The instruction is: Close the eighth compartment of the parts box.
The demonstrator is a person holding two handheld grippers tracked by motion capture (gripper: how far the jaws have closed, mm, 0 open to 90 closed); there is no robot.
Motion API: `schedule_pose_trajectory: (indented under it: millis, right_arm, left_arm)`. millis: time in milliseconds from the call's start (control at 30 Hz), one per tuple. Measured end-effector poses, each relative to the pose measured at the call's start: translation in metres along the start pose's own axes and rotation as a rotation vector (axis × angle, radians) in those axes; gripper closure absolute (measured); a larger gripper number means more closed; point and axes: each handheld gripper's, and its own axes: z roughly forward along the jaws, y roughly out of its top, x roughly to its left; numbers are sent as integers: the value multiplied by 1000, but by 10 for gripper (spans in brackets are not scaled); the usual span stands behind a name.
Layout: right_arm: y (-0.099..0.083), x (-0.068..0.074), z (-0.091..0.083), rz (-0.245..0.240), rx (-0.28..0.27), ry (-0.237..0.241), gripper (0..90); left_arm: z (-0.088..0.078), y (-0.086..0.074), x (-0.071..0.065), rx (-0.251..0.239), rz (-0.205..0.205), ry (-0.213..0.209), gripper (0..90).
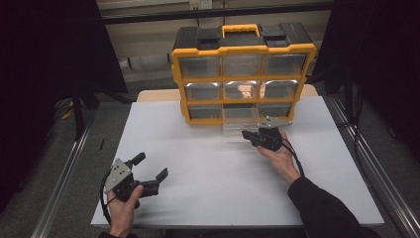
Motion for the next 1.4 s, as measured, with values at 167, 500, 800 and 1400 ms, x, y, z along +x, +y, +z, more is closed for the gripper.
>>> schedule_pose_trajectory:
  millis: [167, 500, 800, 1400]
  right_arm:
    - [1, 1, 2, -4, 2, -5, 900]
    - [6, 0, 6, 2, -5, -13, 900]
    - [8, 1, 11, -4, -5, -8, 900]
    - [12, -1, 15, -5, -12, -20, 900]
  left_arm:
    - [0, 0, 0, 0, 6, -2, 28]
    - [0, 0, 0, -3, -3, -3, 28]
    - [0, 0, 0, -2, 1, -5, 28]
    - [0, 0, 0, 2, 5, -5, 27]
